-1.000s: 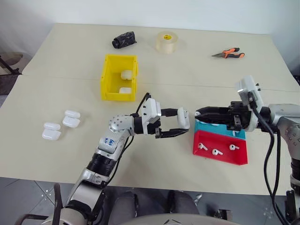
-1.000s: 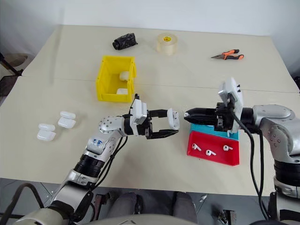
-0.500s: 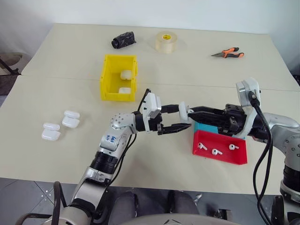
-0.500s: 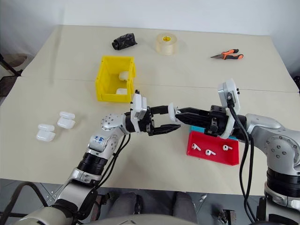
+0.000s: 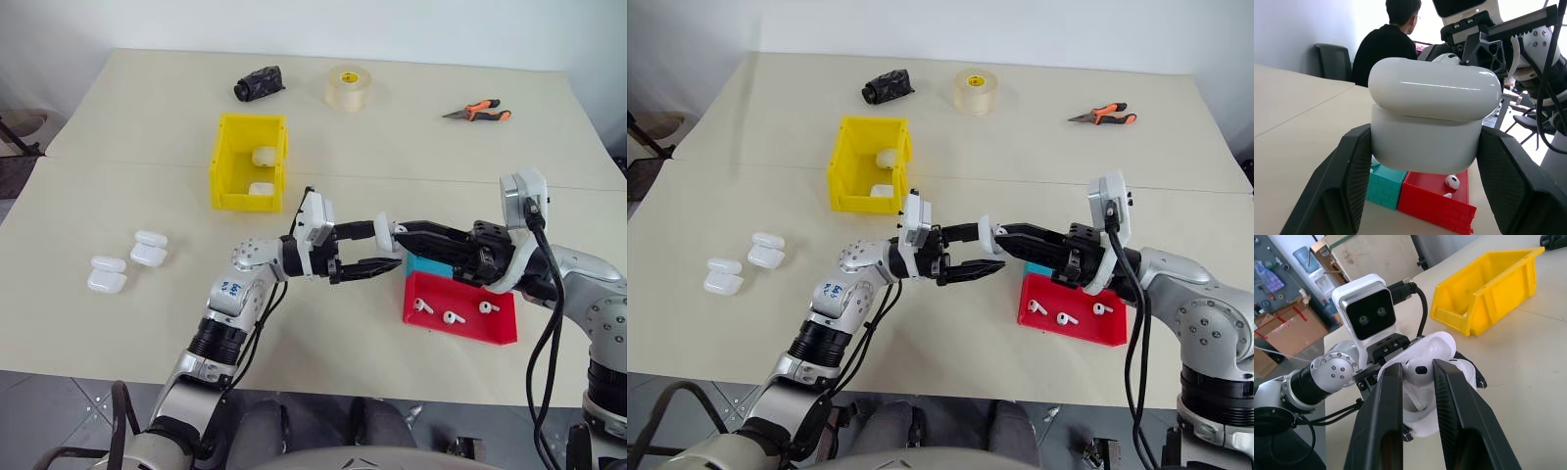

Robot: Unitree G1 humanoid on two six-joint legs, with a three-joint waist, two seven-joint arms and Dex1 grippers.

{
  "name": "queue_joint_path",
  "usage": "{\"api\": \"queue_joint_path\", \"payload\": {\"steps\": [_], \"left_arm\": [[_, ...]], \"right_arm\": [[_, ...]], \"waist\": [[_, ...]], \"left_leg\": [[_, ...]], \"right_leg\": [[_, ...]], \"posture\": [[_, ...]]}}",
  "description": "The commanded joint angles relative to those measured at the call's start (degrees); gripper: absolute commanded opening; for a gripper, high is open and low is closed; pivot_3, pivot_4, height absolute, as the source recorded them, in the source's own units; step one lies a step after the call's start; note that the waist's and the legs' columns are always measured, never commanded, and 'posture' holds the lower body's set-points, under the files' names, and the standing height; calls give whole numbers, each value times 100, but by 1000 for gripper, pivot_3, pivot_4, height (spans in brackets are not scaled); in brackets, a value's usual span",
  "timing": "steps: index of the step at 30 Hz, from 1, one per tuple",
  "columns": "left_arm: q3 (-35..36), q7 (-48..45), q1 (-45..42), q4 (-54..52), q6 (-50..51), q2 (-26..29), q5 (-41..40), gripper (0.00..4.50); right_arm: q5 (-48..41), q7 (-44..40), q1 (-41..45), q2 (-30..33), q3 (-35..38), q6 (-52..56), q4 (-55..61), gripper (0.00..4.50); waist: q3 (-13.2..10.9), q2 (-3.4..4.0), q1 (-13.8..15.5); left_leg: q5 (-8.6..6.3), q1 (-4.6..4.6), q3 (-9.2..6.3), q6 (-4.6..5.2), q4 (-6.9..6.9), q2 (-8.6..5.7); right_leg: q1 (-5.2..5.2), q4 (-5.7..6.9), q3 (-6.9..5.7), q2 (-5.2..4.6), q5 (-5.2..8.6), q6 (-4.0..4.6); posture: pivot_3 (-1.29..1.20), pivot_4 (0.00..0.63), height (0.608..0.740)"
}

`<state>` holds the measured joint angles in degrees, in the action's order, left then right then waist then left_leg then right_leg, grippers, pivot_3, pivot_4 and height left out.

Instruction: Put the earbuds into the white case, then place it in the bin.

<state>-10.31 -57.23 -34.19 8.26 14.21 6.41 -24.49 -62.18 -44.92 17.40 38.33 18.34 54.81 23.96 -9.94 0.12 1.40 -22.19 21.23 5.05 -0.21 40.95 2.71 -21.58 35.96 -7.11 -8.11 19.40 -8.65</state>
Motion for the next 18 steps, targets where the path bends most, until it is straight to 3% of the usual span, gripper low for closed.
{"api": "queue_joint_path", "payload": {"steps": [1,13,18], "left_arm": [[262,42,-86,-390,-34,-80,-315,2816],[290,-11,-113,-469,2,-93,-374,2816],[248,-126,-72,-576,-3,46,-300,2816]], "right_arm": [[-187,98,-270,-17,23,-48,296,520],[-256,231,-731,142,-147,-230,256,520],[-28,82,-641,260,-175,-548,246,2161]], "waist": [[0,0,0],[0,0,1],[0,0,-2]], "left_leg": [[0,0,0,0,0,0],[0,-1,1,0,0,0],[0,-1,1,0,-1,0]], "right_leg": [[0,0,0,0,0,0],[0,-1,2,0,0,0],[0,-1,2,0,0,0]], "posture": [[0,150,740],[0,150,740],[0,150,740]]}}
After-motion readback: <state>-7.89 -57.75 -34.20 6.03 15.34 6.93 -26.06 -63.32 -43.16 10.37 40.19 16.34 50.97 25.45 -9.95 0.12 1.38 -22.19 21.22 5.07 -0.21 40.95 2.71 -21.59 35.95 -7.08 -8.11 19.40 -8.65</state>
